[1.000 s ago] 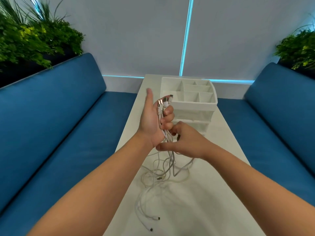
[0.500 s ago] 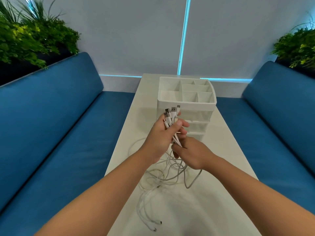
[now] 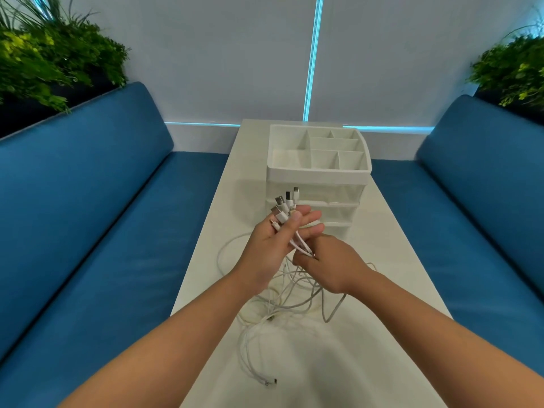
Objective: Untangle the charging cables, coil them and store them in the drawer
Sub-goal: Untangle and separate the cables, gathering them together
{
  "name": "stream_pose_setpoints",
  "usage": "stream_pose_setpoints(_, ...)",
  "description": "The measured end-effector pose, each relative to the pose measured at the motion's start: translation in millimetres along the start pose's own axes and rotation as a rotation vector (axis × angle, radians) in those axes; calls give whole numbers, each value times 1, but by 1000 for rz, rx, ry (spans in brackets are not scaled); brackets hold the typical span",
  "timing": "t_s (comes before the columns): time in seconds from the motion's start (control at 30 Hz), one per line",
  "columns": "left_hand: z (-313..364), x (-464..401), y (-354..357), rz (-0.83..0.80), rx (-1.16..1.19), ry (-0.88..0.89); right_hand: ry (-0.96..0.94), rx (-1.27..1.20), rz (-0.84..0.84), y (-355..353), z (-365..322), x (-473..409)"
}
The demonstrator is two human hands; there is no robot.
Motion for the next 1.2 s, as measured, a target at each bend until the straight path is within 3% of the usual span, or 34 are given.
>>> stream_pose_setpoints(0.33,-5,9,-8,13,17,-3,-81,-285,-4,6,16,6)
stream_pose_setpoints(0.6,-10,12,-8,124,10,-17,-25,-110,-2,14,14,9)
stream_pose_setpoints(0.83,-4,12,-7,88,-1,-23,-86,-282,-43,18,5,12)
stream_pose_setpoints(1.2,-6,10,-8,33,-48,-13,-103,-250,-93,23,-4,10)
Point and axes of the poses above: each hand's wrist, its own x-axis away from the middle knuckle, its own y-axis out of the palm, z = x × y, the point moved 6 cm from there along -x, towards the middle knuckle, and after that the axes turned 5 degrees about -z, right-handed, at the moved point
